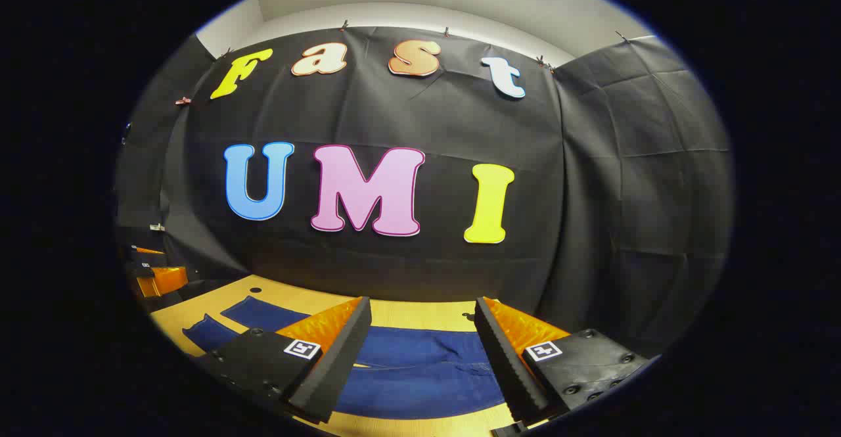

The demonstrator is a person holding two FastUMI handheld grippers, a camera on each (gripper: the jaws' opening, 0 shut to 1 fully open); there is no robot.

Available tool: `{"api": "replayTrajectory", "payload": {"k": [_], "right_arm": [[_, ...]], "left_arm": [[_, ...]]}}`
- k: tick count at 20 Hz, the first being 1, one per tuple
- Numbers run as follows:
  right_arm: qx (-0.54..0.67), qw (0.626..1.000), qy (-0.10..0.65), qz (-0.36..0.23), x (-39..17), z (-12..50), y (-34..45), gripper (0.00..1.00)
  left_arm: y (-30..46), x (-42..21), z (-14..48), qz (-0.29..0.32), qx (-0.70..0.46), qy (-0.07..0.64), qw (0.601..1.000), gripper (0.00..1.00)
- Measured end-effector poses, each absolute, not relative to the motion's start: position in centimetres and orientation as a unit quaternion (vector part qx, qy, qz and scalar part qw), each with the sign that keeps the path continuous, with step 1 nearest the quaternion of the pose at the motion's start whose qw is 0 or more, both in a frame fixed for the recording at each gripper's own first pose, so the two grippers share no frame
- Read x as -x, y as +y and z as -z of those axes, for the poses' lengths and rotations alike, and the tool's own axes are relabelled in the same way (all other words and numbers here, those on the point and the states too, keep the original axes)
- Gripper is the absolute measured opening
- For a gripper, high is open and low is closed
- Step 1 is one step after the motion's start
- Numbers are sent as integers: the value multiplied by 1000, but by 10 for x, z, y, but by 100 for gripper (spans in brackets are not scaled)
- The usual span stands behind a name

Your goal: Grasp the waist and the cuffs of the jeans and fold them to make the two legs overlap; first hold the waist and fold one-third of the jeans toward the cuffs, then hold the cuffs and fold the remaining one-third in the same direction to finish folding.

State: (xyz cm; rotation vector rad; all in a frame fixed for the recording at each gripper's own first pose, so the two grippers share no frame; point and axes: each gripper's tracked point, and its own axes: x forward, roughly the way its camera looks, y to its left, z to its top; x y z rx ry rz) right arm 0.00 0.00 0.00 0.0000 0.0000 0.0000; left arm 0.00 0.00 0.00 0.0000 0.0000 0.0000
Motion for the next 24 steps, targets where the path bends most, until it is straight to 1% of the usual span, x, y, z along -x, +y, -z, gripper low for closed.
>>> {"api": "replayTrajectory", "payload": {"k": [1,2,8,9,11,15,16,17,18,22,23,24], "right_arm": [[0,1000,1,1,1,1,-2,99],[-1,1000,3,2,1,2,-3,96],[-4,1000,7,13,5,6,-14,97],[-5,1000,7,14,4,6,-15,94],[-2,1000,9,16,4,8,-18,97],[-4,1000,13,20,6,12,-22,96],[-4,1000,14,21,6,12,-23,94],[-3,1000,16,21,6,13,-23,94],[-2,1000,17,21,5,14,-24,97],[1,1000,19,23,4,15,-29,97],[1,1000,19,24,3,15,-31,94],[3,1000,19,25,2,16,-34,97]], "left_arm": [[0,0,1,1,-3,2,1000,96],[-1,0,4,1,-5,4,1000,97],[-5,-1,6,5,-10,7,1000,96],[-5,-2,6,5,-11,8,1000,96],[-6,-2,8,6,-14,10,1000,96],[-4,-3,13,6,-19,14,1000,96],[-2,-3,15,4,-21,16,1000,96],[1,-4,18,0,-23,20,1000,96],[5,-4,21,-2,-27,23,999,96],[39,-5,46,-13,-91,42,995,98],[53,-5,55,-17,-117,54,992,98],[68,-5,64,-19,-142,64,988,98]]}}
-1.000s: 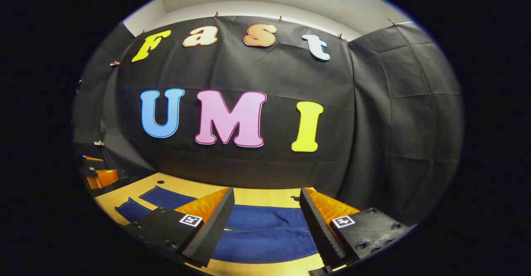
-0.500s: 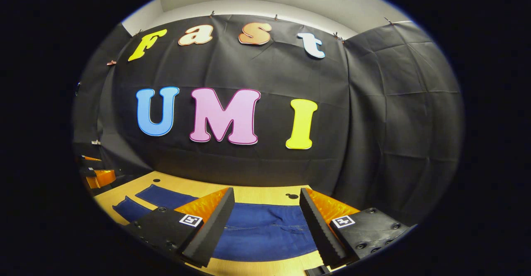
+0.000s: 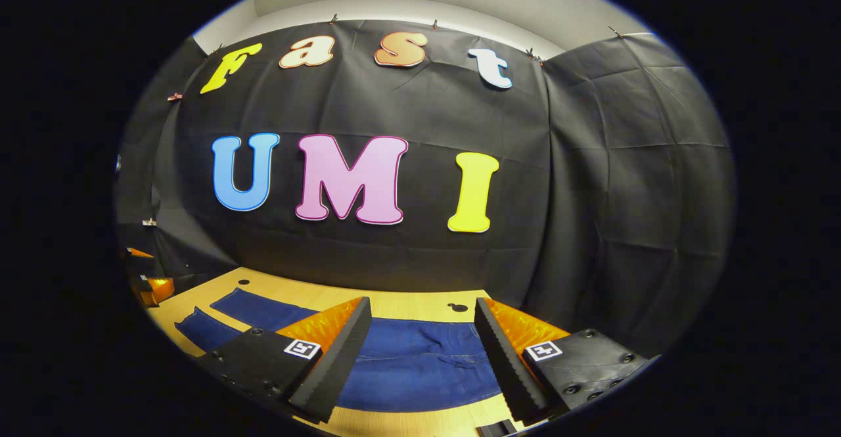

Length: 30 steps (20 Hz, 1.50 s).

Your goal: Grasp the waist and the cuffs of the jeans and fold them to make the two legs overlap; first hold the waist and fold one-third of the jeans toward the cuffs, then hold the cuffs and fold the remaining one-third in the same direction to finish folding.

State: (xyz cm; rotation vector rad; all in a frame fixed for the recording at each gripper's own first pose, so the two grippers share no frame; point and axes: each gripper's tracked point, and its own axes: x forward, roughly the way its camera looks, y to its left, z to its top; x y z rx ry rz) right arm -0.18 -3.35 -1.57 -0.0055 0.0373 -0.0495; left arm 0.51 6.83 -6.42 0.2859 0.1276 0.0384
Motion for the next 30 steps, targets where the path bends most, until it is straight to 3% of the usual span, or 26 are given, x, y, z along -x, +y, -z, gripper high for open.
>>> {"api": "replayTrajectory", "payload": {"k": [8,10,15,22,26,30], "right_arm": [[59,997,32,43,-15,31,-71,97],[71,996,41,43,-21,39,-80,94],[110,991,61,40,-34,61,-107,97],[131,982,108,81,-43,95,-174,96],[146,974,134,107,-49,119,-215,96],[203,957,163,125,-50,144,-258,96]], "left_arm": [[184,-10,150,-10,-322,185,928,98],[195,-9,178,30,-385,219,896,98],[209,-11,259,145,-529,289,785,98],[229,-29,302,190,-588,334,712,98],[234,-56,308,205,-620,321,686,90],[230,-70,316,215,-585,354,697,69]]}}
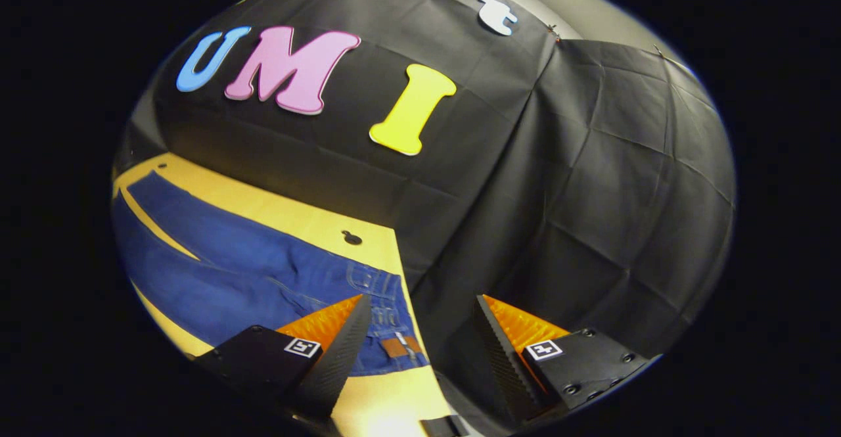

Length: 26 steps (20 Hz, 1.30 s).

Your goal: Grasp the waist and the cuffs of the jeans and fold them to make the two legs overlap; first hold the waist and fold one-third of the jeans toward the cuffs, then hold the cuffs and fold the remaining one-third in the same direction to finish folding.

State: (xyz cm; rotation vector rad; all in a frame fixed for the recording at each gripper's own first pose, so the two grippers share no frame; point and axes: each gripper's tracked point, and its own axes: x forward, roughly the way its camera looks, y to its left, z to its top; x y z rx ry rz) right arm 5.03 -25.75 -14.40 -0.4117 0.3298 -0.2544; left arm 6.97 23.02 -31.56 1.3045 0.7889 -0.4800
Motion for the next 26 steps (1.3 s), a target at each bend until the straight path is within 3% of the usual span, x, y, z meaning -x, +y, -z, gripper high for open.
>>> {"api": "replayTrajectory", "payload": {"k": [2,5,7,13,19,22,23,26], "right_arm": [[254,945,170,118,-54,152,-275,96],[332,920,183,95,-57,162,-295,96],[388,900,187,69,-53,170,-304,96],[545,805,222,-74,-53,226,-300,96],[620,699,280,-222,-38,318,-289,96],[658,659,265,-251,-52,338,-278,96],[663,656,260,-251,-58,339,-274,89],[662,656,260,-251,-74,343,-267,93]], "left_arm": [[230,-66,320,225,-564,383,696,57],[228,-63,326,229,-557,398,692,23],[228,-69,324,219,-559,388,699,11],[227,-69,325,215,-536,401,711,6],[228,-70,325,210,-541,402,709,6],[228,-71,326,205,-537,403,712,6],[228,-70,326,205,-535,405,713,6],[228,-70,326,204,-536,404,713,6]]}}
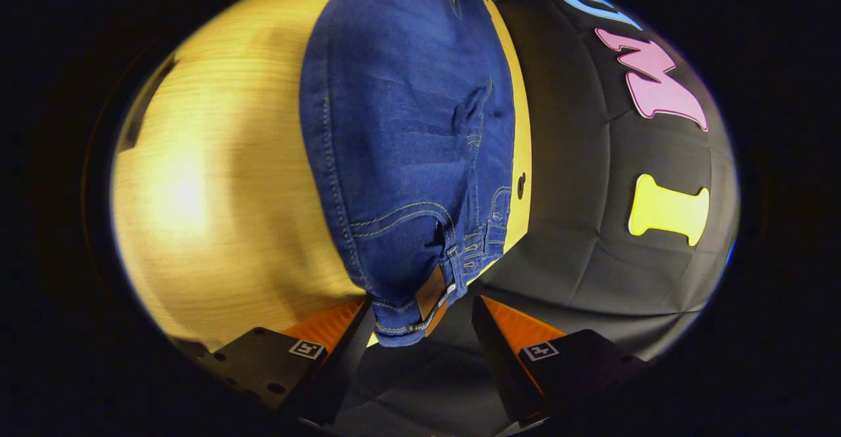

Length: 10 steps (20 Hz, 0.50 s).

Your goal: Grasp the waist and the cuffs of the jeans and fold them to make the two legs overlap; first hold the waist and fold one-third of the jeans toward the cuffs, then hold the cuffs and fold the remaining one-third in the same direction to finish folding.

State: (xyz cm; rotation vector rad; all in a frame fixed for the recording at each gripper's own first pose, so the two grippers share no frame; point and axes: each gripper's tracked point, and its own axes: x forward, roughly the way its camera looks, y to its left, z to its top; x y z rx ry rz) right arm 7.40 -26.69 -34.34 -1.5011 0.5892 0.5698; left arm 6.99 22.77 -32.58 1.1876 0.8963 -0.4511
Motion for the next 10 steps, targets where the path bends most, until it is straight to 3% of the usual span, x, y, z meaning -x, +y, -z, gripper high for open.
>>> {"api": "replayTrajectory", "payload": {"k": [2,3,4,5,7,10], "right_arm": [[660,650,272,-260,-76,356,-266,86],[653,649,286,-266,-75,363,-267,69],[653,647,293,-264,-76,367,-270,59],[651,648,293,-266,-77,367,-265,31],[638,657,307,-259,-80,367,-264,20],[611,670,334,-258,-84,366,-265,13]], "left_arm": [[228,-70,326,199,-536,403,714,6],[228,-71,325,197,-536,403,715,6],[227,-71,325,195,-536,402,716,6],[228,-71,325,195,-537,402,716,6],[229,-71,325,190,-535,407,715,6],[225,-68,325,194,-519,425,715,6]]}}
